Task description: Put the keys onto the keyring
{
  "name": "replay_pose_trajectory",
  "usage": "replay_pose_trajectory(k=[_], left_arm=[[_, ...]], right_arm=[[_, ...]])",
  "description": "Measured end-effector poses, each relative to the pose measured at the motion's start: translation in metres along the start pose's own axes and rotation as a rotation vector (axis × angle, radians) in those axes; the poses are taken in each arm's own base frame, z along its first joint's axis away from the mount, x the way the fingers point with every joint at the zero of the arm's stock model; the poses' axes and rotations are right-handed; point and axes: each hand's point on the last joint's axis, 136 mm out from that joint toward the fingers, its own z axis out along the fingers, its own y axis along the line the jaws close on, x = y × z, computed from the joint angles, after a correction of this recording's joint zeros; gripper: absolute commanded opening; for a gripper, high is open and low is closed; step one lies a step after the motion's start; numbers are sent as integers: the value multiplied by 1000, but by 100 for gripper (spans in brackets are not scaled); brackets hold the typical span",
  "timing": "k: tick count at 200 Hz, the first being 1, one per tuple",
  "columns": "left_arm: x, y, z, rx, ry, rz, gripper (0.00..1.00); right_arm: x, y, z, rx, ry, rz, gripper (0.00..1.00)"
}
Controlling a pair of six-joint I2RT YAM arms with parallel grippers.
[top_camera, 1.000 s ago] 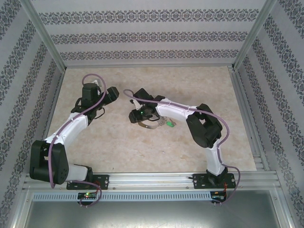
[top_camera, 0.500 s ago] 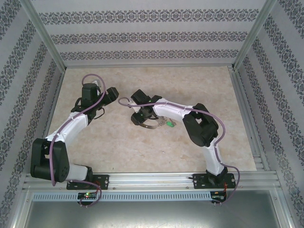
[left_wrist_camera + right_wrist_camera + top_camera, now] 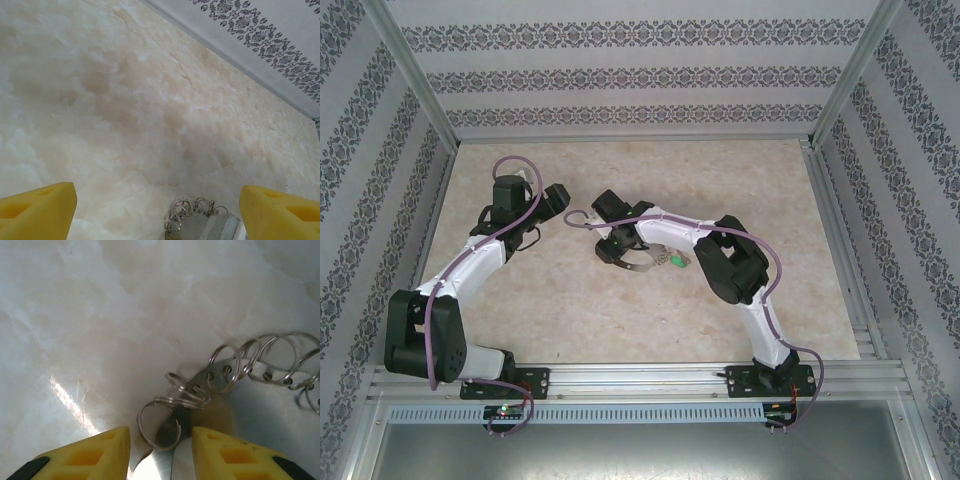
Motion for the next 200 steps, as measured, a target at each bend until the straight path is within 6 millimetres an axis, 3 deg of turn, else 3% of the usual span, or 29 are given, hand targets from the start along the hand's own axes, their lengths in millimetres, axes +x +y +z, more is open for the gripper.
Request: replay_pose_trajectory(k=[62,112,173,200], left_arm=[[1,3,2,-6,7,-3,85],[2,5,4,-11,12,-14,85],[2,3,4,0,13,-24,85],[3,-2,2,25,20,-21,85]], right_arm=[[-6,-2,2,10,-9,-19,23],[-6,-2,4,10,-9,-22,0],[-7,-1,1,1,-14,-26,0],[-17,6,-22,-25,-50,-31,0]])
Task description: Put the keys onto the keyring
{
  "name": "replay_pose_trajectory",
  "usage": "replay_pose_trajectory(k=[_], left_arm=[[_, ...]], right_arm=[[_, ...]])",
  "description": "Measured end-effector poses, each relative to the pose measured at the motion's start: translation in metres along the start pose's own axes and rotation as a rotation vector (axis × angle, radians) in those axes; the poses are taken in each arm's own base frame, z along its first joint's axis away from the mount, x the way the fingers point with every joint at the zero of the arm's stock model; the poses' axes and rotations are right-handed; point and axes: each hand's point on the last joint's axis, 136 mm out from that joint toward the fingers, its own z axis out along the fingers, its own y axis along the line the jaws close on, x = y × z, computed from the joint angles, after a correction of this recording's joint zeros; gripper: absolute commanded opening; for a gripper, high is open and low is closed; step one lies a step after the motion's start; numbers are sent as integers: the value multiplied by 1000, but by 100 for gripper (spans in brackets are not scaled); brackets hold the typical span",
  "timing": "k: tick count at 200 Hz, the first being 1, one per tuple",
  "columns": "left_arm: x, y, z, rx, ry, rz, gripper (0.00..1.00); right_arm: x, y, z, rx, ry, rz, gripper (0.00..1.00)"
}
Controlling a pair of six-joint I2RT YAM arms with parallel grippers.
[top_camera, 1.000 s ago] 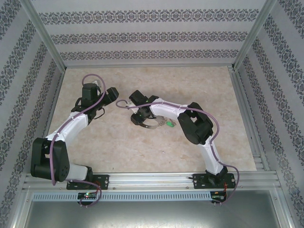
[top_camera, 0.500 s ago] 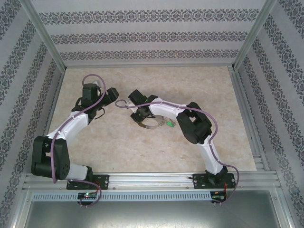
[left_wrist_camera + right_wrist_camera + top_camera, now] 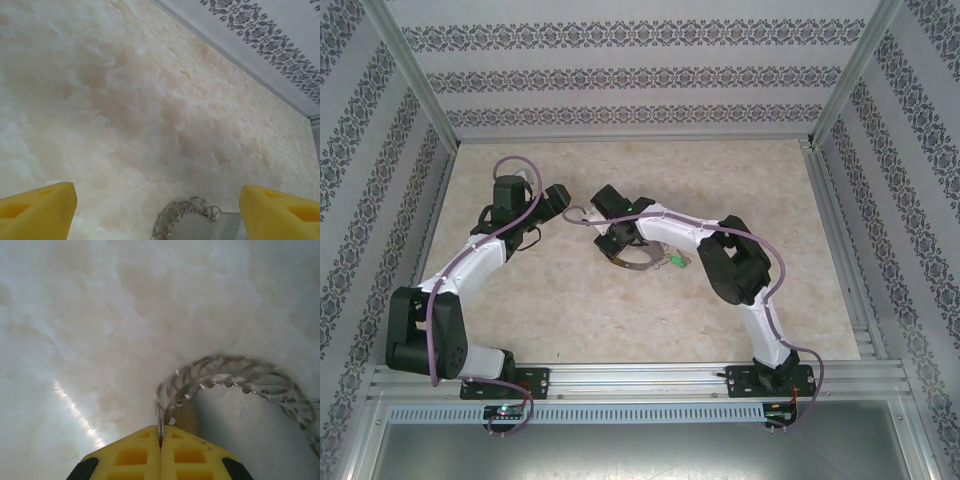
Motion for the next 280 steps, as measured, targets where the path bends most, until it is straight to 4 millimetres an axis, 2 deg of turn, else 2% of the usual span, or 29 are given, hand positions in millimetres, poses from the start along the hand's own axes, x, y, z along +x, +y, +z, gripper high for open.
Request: replay_pose_trajectory(k=[42,64,82,112,140,174,215,241,257,280], left_arm=[[-2,-27,-18,115,10,46,82],[-1,-45,-30,197,23,85,74],[0,-58,-39,260,29,117,64],[-2,-83,-54,387,24,167,47],[-1,-107,-66,519,30,211,39],[9,-129,-77,635,63,260,38],[33,-157,-90,761,125,344,36],[48,-180,-103,856,160,415,27],[54,-194,-113,913,167,461,26],[60,-203,-120,958,170,500,21]], right_arm=[[-41,8,-82,-60,-179,-12,0],[-51,5,-122,-96,-264,-16,0],[-51,3,-143,-135,-307,-14,0],[-46,3,-165,-229,-357,-15,0],[-41,3,-184,-324,-407,-9,0],[-41,5,-208,-412,-472,-6,0],[-41,14,-238,-488,-536,-38,0],[-41,16,-254,-528,-572,-45,0],[-42,15,-261,-542,-589,-47,0],[-42,17,-267,-561,-608,-54,0]])
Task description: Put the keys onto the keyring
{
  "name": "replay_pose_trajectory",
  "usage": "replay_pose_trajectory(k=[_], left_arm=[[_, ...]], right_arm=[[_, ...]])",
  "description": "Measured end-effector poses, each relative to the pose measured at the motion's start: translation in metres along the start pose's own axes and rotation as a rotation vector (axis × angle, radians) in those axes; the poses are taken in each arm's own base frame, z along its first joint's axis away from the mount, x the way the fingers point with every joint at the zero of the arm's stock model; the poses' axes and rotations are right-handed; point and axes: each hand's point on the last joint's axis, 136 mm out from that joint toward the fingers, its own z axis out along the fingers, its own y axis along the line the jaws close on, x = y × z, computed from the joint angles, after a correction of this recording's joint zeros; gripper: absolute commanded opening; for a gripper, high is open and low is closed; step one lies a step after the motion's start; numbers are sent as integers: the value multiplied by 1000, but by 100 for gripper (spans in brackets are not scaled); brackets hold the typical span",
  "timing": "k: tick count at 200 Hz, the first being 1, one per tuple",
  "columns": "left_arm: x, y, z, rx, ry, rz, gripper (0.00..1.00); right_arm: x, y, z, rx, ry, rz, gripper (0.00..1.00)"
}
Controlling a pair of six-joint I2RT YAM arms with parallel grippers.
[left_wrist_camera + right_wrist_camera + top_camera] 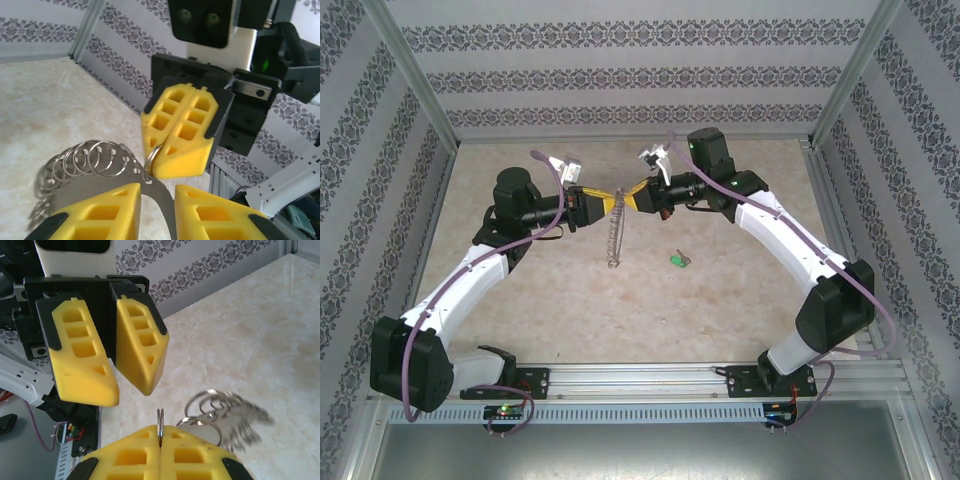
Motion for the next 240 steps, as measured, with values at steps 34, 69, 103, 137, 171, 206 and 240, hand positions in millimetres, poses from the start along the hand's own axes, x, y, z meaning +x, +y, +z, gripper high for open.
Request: replay_pose_trajectory(k=[34,69,103,137,171,206,240], left_arm=[[0,-8,2,33,3,22,18],[-2,-14,5,65,-1,47,15],[-8,-17,7,79,-23,67,15],[-13,-22,11,105,-43,74,15],[-15,-23,17,128,-56,69,14],[-17,-28,21,151,-67,70,14],[-21,-33,21,165,-82,78,14]], right_arm=[[1,3,-4,-23,-17,12,0],[-4,3,-13,-44,-68,25,0],[-11,6,-18,-61,-102,23,0],[-18,13,-21,-89,-127,13,0],[-24,17,-22,-104,-147,3,0],[-24,21,-20,-116,-146,3,0],[-25,23,-19,-122,-147,-4,0]])
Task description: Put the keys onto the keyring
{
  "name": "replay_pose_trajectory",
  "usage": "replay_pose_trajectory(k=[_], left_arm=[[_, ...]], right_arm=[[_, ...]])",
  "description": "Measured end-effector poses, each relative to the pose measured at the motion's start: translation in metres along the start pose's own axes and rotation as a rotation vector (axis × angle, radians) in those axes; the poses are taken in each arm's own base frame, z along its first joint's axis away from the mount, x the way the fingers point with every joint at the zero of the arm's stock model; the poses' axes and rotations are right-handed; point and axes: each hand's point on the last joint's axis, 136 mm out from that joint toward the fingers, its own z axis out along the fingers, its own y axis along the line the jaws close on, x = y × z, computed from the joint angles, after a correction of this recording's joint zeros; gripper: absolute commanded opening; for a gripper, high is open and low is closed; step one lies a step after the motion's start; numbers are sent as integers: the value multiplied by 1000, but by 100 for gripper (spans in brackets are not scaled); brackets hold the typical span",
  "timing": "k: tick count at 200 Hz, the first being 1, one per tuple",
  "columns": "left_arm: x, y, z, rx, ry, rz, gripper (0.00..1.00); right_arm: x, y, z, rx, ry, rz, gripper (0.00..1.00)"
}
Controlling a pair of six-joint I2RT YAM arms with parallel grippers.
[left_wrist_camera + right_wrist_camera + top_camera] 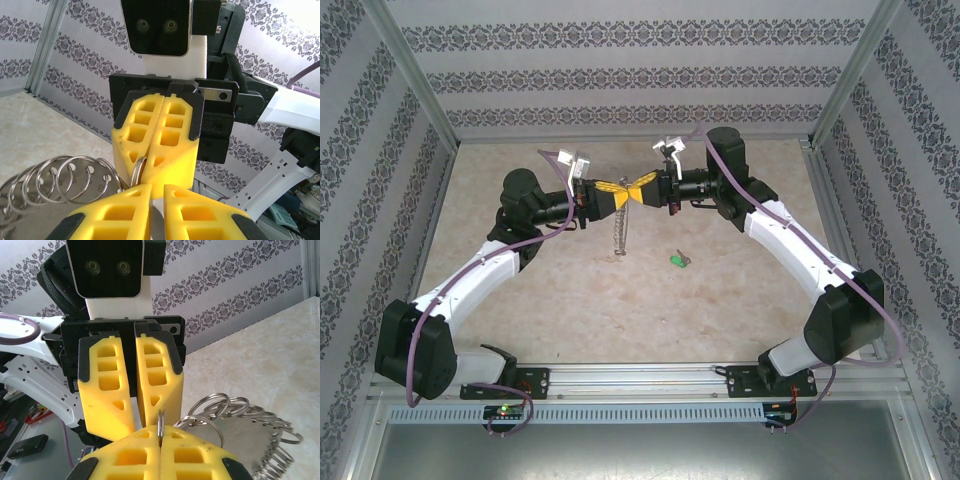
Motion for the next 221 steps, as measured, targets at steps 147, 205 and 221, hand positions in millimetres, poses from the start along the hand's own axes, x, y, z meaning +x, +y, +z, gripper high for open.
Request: replay_pose_trajectory(k=[147,205,221], left_arm=[[-6,0,2,11,-28,7,0],[-5,5,4,-31,-33,31,9],[-5,4,3,-42,-34,42,15]], right_arm=[[-3,1,1,-2,-8,-20,0],[-3,-2,-1,12,-11,-14,0],[-3,-2,-1,11,-11,-14,0]])
